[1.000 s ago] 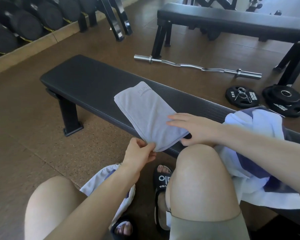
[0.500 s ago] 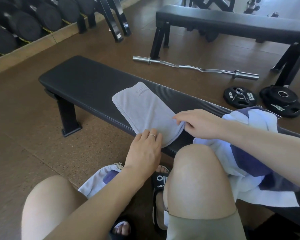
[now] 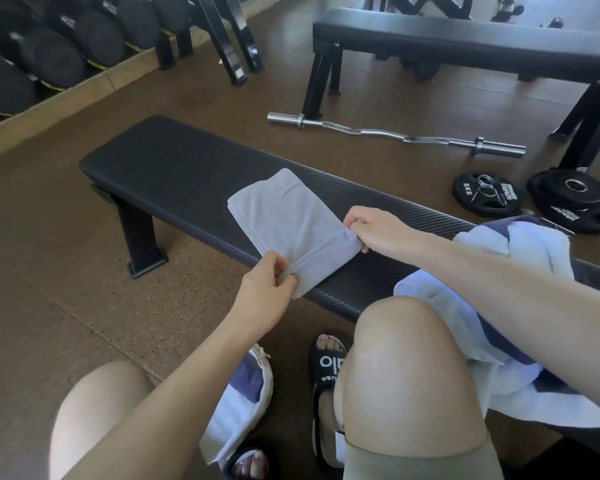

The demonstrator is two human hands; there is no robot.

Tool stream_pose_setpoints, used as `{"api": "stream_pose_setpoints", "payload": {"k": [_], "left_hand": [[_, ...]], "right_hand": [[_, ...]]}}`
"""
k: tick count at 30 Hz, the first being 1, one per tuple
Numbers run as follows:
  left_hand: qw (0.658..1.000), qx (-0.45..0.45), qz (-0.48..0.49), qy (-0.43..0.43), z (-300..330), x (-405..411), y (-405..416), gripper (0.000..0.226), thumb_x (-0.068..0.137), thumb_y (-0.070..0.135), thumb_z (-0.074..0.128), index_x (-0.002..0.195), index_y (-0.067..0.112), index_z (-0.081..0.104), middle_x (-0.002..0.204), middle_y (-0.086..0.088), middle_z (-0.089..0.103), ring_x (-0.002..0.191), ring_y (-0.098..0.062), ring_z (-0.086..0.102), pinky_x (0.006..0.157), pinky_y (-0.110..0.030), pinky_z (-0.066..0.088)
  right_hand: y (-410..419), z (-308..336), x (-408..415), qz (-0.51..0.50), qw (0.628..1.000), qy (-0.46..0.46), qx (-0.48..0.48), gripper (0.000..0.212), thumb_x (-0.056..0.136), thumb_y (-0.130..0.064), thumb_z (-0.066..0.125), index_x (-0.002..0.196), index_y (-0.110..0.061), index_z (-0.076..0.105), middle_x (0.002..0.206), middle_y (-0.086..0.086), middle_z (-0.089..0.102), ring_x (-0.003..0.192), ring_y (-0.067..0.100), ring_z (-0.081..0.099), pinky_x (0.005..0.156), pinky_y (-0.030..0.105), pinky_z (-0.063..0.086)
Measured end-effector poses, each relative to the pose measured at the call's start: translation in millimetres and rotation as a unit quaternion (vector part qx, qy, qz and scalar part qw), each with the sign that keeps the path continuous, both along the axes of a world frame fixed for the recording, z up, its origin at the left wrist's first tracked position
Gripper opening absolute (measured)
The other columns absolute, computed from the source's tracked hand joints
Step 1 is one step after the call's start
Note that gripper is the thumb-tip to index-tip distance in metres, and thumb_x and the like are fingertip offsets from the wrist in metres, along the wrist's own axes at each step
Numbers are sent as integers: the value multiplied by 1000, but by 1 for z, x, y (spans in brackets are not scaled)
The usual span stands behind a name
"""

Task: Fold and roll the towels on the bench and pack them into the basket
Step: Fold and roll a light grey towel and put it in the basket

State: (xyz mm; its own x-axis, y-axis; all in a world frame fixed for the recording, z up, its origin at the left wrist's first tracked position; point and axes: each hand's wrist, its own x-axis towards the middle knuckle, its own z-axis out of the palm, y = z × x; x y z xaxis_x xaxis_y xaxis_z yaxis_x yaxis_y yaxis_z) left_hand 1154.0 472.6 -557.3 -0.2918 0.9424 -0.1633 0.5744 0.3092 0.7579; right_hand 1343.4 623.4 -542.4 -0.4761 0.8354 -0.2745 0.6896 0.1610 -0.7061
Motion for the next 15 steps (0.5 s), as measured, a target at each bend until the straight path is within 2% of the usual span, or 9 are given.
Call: {"api": "stream_pose_setpoints", "payload": {"k": [2, 4, 6, 7, 9, 11, 13, 15], "left_hand": [[1000, -1, 6, 2, -1, 2, 2, 4, 101, 20, 55, 99, 17, 52, 86, 8, 58, 71, -7, 55, 51, -7, 40], [1000, -7, 16, 9, 0, 3, 4, 5, 102, 23, 53, 101, 18, 52, 87, 7, 59, 71, -8, 56, 51, -9, 39], [1000, -7, 22, 17, 0, 4, 5, 5, 102, 23, 51, 101, 18, 51, 87, 4, 60, 70, -8, 55, 49, -9, 38], [1000, -4, 21, 22, -1, 4, 5, 5, 103, 23, 50, 101, 18, 50, 86, 2, 60, 69, -8, 54, 49, -10, 38], [999, 7, 15, 29, -1, 5, 4, 4, 103, 21, 49, 100, 18, 50, 83, 2, 59, 67, -8, 54, 50, -10, 40], [999, 16, 10, 35, -2, 5, 4, 6, 104, 21, 47, 100, 19, 51, 83, 3, 60, 68, -9, 56, 53, -12, 40], [999, 22, 14, 38, -4, 3, 5, 9, 105, 22, 45, 100, 20, 52, 85, 3, 62, 72, -12, 61, 59, -23, 49], [998, 33, 22, 40, -6, -1, 9, 11, 106, 22, 44, 100, 19, 53, 87, 1, 64, 76, -16, 64, 67, -35, 57]], "right_hand": [[-2, 6, -3, 5, 998, 46, -39, 28, 83, -16, 40, 93, -12, 66, 87, 7, 65, 76, 16, 57, 69, 28, 45], [0, 12, 0, 16, 995, 43, -88, 33, 80, -12, 41, 99, -8, 68, 97, 17, 65, 86, 18, 59, 83, 33, 50], [4, 12, 10, 31, 990, 39, -130, 30, 82, -8, 52, 105, -8, 70, 103, 11, 67, 97, 21, 61, 98, 34, 49], [5, 10, 16, 45, 990, 46, -124, 27, 78, -15, 60, 103, -13, 71, 104, 6, 70, 100, 21, 63, 98, 35, 49], [4, 4, 23, 63, 993, 30, -91, 18, 78, -31, 72, 93, -21, 72, 97, -1, 72, 93, 21, 64, 89, 34, 50], [7, -4, 21, 50, 998, 19, -44, 22, 87, -35, 69, 87, -13, 67, 83, -1, 69, 81, 16, 61, 78, 33, 47], [9, -7, 14, 36, 999, 10, 8, 35, 94, -37, 62, 89, -2, 60, 76, 4, 68, 74, 11, 62, 72, 33, 44], [6, -6, 7, 36, 998, -3, 49, 40, 98, -40, 56, 92, 0, 55, 72, 3, 64, 67, 9, 62, 67, 31, 40]]}}
